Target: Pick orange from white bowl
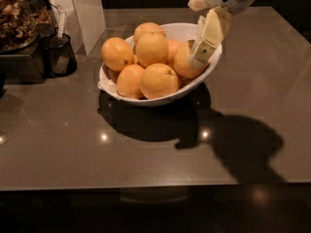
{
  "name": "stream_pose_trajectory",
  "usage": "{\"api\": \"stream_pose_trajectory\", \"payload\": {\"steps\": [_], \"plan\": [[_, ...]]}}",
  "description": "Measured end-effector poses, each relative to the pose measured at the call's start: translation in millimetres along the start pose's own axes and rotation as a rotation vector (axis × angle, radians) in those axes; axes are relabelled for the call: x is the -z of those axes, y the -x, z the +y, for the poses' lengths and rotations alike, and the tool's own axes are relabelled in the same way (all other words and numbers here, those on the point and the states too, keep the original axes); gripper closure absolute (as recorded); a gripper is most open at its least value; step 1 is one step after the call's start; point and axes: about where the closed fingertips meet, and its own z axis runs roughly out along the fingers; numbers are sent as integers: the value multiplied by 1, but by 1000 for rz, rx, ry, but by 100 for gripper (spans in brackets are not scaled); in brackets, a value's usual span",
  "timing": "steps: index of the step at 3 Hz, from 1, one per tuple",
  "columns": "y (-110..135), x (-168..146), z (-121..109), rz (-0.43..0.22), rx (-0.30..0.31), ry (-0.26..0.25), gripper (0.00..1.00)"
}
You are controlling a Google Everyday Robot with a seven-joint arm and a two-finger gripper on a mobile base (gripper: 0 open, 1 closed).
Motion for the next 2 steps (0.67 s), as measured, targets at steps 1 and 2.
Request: {"api": "stream_pose_trajectory", "payload": {"steps": [1,2], "plan": [[26,-32,-18,-29,7,40,0],[28,-34,-20,-37,0,29,0]]}}
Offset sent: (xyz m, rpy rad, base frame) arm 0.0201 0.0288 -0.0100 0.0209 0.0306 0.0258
